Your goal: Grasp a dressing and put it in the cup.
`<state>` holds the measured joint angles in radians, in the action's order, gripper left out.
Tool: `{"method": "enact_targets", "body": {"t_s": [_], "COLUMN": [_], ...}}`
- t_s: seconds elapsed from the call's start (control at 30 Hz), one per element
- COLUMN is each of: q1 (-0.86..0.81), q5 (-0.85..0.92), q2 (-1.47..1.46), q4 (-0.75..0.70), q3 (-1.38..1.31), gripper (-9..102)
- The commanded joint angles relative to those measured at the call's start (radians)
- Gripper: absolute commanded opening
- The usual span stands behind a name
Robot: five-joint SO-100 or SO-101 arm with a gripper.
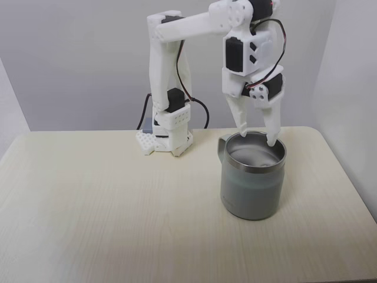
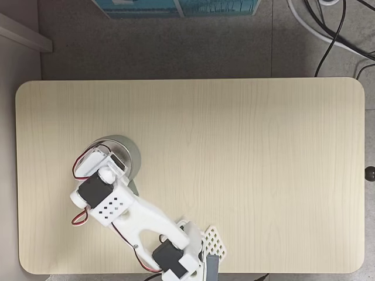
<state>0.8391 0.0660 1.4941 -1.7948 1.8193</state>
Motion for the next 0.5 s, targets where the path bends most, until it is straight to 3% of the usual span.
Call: {"method": "enact_targets", "body": {"t_s": [0.0, 0.47], "q1": [0.015, 0.018], "q5": [-0.015, -0.026], "q2": [-0.043, -0.006], "q4": [-0.037, -0.031], "q3": [0.021, 0.046], "gripper": [20, 19]}}
